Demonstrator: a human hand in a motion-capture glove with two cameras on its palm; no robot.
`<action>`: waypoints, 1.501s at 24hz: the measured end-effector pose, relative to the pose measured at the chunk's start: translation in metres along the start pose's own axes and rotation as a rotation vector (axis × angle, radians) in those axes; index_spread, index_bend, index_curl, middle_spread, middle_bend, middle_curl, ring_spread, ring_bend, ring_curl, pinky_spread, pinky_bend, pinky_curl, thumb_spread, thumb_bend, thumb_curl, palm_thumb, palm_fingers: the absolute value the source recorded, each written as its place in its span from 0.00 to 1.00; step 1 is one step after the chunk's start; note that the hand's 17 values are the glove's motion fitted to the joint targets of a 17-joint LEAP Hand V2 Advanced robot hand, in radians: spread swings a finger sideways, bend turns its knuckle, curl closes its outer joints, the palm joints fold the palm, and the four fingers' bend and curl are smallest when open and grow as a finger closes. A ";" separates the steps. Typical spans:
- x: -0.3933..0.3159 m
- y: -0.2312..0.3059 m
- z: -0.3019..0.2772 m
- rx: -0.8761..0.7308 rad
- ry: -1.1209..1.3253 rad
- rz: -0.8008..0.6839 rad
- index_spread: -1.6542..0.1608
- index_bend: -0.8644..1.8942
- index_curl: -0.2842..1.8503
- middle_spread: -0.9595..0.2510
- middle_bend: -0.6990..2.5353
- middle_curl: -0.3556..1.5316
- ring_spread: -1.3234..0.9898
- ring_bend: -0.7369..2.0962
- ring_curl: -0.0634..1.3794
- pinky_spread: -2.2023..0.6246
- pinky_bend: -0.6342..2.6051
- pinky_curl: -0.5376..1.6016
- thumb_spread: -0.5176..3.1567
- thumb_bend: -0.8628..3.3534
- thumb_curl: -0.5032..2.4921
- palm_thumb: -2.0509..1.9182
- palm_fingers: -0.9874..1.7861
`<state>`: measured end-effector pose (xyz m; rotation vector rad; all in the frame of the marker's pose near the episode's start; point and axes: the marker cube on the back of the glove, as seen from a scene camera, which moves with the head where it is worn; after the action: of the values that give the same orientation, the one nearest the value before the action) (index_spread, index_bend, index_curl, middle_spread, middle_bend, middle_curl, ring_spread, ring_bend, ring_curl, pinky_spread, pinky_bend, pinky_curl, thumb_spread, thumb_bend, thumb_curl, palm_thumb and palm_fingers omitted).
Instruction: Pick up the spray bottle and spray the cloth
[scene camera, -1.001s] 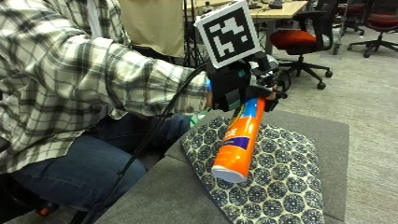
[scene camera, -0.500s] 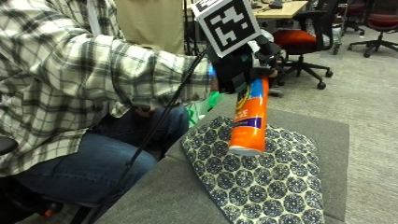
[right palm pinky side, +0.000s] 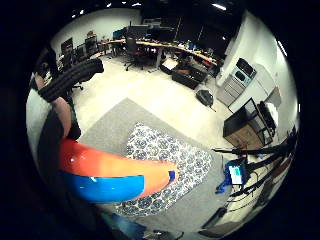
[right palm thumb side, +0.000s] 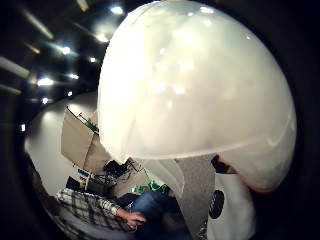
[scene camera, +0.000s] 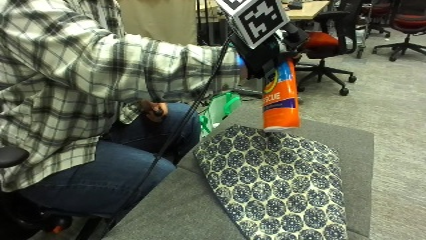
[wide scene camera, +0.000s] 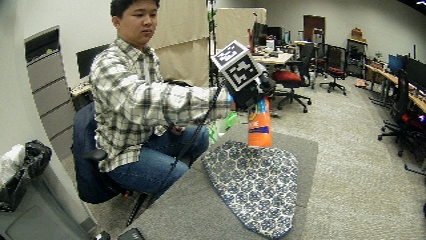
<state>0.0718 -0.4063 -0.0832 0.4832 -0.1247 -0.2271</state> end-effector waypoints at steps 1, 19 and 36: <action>-0.004 -0.002 0.003 -0.001 -0.009 -0.009 0.78 0.42 0.44 0.69 0.39 0.50 0.50 0.46 0.41 0.72 0.35 0.47 0.23 0.20 0.44 0.78 0.81; -0.060 -0.006 0.073 -0.035 -0.416 -0.076 0.78 0.41 0.44 0.70 0.39 0.50 0.50 0.46 0.41 0.73 0.35 0.46 0.23 0.20 0.44 0.78 0.81; -0.053 0.016 0.121 -0.100 -0.652 0.011 0.79 0.40 0.44 0.71 0.38 0.50 0.50 0.45 0.40 0.73 0.34 0.46 0.24 0.20 0.44 0.78 0.79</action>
<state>0.0032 -0.4334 0.0271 0.2935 -0.7489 -0.3725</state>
